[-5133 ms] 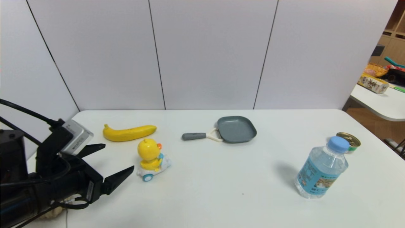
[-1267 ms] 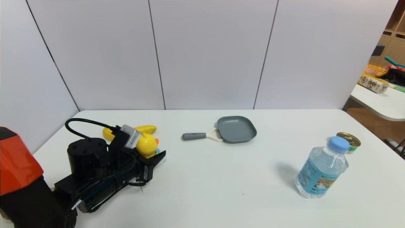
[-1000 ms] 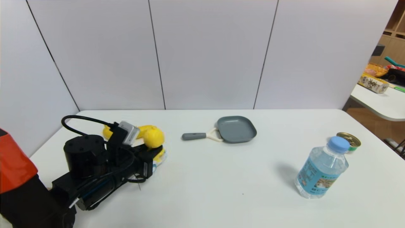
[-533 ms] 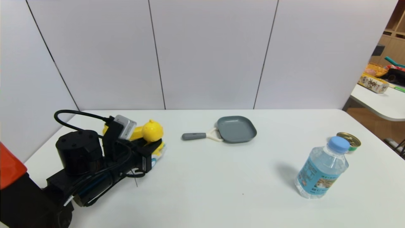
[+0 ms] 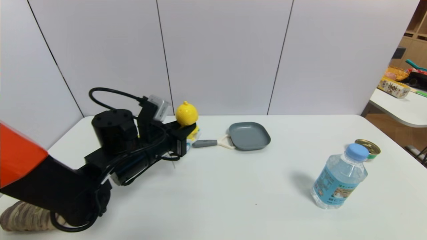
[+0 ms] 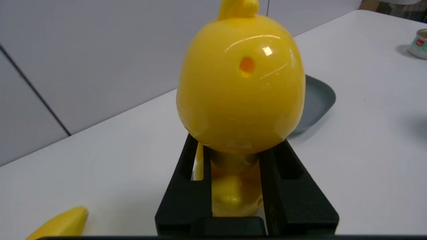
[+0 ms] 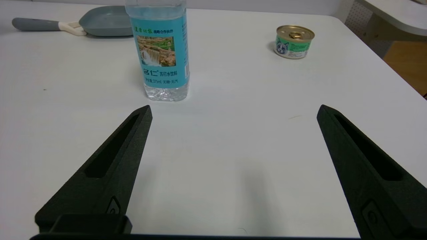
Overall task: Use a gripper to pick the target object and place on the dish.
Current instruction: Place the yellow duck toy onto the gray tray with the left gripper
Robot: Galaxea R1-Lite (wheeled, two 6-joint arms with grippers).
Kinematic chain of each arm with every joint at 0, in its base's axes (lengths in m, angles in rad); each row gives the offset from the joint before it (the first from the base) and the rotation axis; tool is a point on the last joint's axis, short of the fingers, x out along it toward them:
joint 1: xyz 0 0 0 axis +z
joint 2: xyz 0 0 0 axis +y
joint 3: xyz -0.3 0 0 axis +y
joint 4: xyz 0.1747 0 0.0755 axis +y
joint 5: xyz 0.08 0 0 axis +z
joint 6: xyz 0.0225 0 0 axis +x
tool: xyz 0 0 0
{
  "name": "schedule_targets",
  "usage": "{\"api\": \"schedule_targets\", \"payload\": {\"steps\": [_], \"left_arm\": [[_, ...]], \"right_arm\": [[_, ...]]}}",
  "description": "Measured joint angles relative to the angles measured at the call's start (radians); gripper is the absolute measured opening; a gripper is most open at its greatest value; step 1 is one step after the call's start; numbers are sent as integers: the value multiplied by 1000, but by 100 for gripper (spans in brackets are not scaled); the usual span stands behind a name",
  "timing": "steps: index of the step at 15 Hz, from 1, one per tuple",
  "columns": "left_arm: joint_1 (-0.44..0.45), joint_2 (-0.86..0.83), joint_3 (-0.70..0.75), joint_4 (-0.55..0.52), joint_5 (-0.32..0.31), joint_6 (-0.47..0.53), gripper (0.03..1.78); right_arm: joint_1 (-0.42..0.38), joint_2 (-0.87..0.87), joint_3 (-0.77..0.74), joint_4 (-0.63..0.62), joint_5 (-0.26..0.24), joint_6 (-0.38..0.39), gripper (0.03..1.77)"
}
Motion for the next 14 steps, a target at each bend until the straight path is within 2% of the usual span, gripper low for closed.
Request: {"api": "schedule_targets", "payload": {"steps": [3, 8, 14], "left_arm": [[-66, 74, -188, 103, -6, 2, 43], [-112, 238, -449, 237, -137, 7, 43], [-132, 430, -686, 266, -148, 9, 43]], "right_arm": [[0, 0, 0, 0, 0, 0, 171], [0, 0, 0, 0, 0, 0, 171], [0, 0, 0, 0, 0, 0, 171]]}}
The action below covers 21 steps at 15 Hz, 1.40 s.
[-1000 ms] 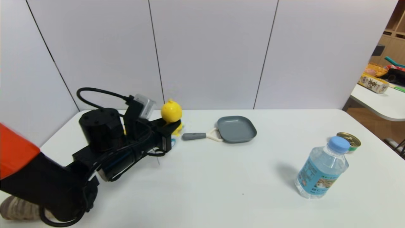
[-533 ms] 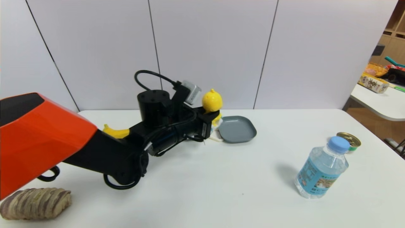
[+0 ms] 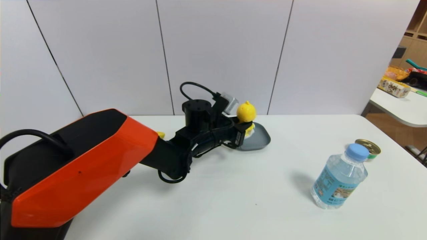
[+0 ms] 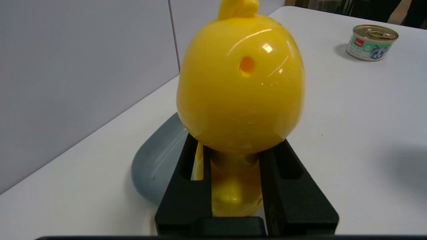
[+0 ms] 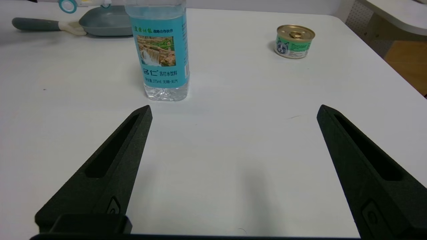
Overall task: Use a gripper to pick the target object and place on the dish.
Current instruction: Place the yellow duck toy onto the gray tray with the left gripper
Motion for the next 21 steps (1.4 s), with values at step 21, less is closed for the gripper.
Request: {"api": "schedule_targets", "payload": {"steps": [21], "left_arm": [[-2, 176, -196, -20, 2, -11, 43]], "right_arm": [[0, 0, 0, 0, -1, 0, 171]]}}
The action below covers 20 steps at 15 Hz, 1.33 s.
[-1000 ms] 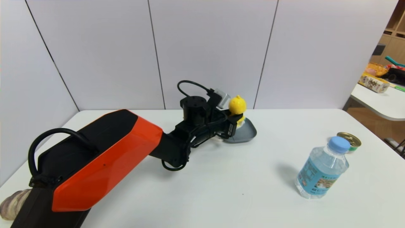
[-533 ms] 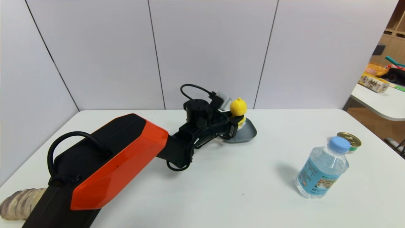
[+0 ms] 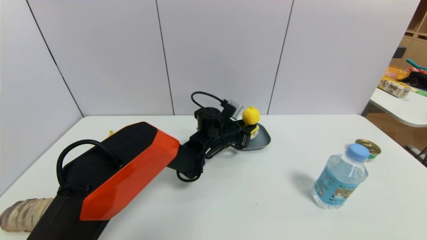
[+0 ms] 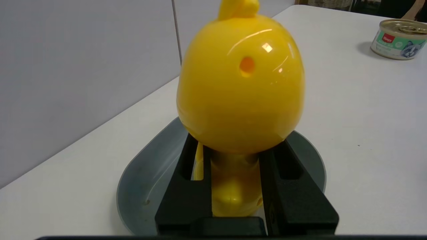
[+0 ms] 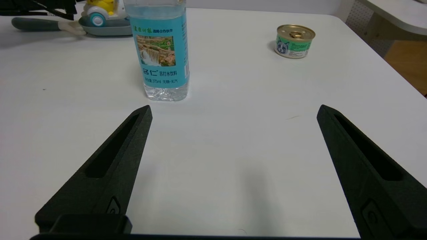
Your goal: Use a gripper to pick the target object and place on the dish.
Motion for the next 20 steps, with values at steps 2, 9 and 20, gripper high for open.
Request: {"api": "schedule_targets", "payload": {"steps": [2, 9, 20], "left_arm": [[0, 2, 4, -8, 0, -2, 47], [0, 3, 7, -10, 0, 0, 121], [-14, -526, 598, 44, 2, 35, 158]], "right_arm": [[0, 0, 0, 0, 0, -1, 171], [0, 0, 0, 0, 1, 0, 171], [0, 0, 0, 0, 1, 0, 171]]}}
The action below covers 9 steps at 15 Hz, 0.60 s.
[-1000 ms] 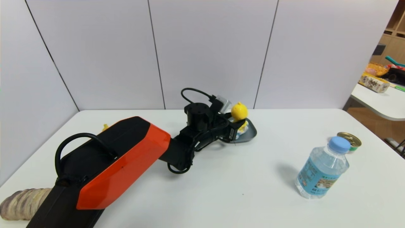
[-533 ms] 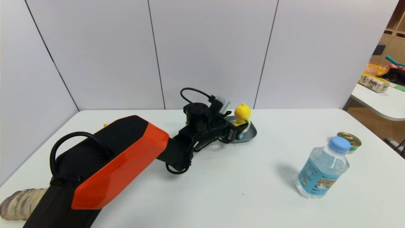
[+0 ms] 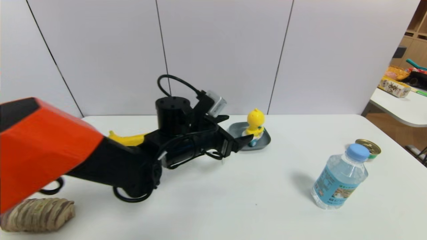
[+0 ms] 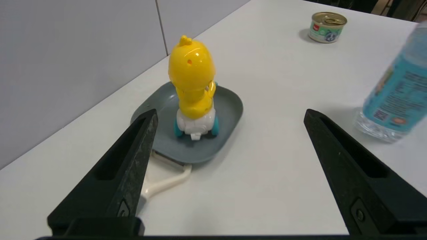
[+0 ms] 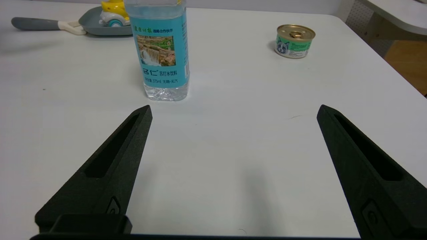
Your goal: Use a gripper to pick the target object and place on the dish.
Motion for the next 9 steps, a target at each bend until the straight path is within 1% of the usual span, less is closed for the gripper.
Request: {"api": "schedule_targets", "payload": {"steps": [3, 5, 7, 9], "left_arm": [[21, -275, 243, 68, 29, -3, 162], [48, -467, 386, 131, 81, -1, 164], [79, -653, 517, 186, 153, 1, 166], [140, -817, 630, 219, 207, 9, 167]], "right_arm": [[0, 0, 0, 0, 0, 0, 171], [0, 0, 0, -1, 0, 0, 171], [0, 0, 0, 0, 0, 0, 171], [0, 0, 0, 0, 0, 0, 171]]}}
